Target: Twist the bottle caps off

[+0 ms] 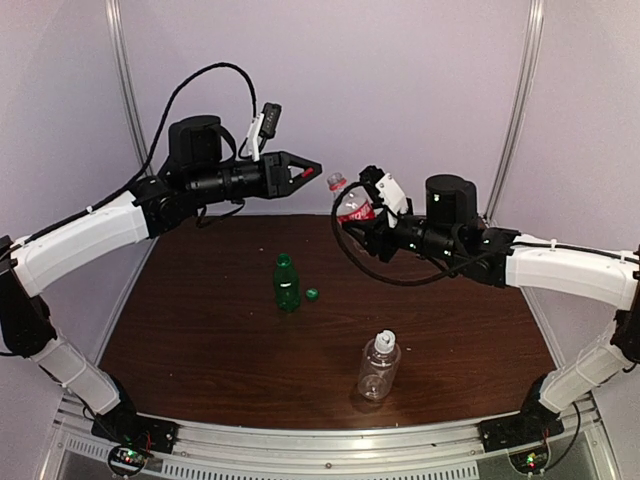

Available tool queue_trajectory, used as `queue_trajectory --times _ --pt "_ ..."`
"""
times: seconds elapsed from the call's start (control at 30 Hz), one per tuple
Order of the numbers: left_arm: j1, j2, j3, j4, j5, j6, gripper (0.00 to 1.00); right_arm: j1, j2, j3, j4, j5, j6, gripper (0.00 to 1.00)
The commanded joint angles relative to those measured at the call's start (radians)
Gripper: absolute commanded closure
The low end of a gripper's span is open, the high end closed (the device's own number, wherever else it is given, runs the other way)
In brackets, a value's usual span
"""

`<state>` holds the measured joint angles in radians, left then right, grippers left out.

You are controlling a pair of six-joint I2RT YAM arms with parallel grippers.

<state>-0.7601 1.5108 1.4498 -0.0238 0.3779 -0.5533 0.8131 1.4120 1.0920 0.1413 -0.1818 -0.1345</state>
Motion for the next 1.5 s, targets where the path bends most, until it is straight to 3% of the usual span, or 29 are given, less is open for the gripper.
queue_trajectory --times 0.0,0.4,0.73,1.13,1.47 --pt "0.004 0.0 0.028 0.033 -0.008 0.022 0.66 0.003 -0.018 0.005 0.02 -0.044 -0.01 0.55" --pt "0.005 -0.052 -0.013 0.031 0.027 0.171 0.65 -0.046 -0.104 -0.052 0.019 -0.14 0.05 0.55" --pt "0.003 -0.076 -0.043 -0.13 0.063 0.34 0.67 -0.151 -0.189 -0.121 0.074 -0.264 0.173 0.54" --pt "-0.023 -0.197 -0.338 -0.222 -0.056 0.381 0.67 -0.18 -0.174 -0.122 0.104 -0.361 0.233 0.53" --pt "-0.024 -0.242 -0.687 -0.141 -0.268 0.275 0.63 -0.18 -0.111 -0.112 0.14 -0.392 0.274 0.53"
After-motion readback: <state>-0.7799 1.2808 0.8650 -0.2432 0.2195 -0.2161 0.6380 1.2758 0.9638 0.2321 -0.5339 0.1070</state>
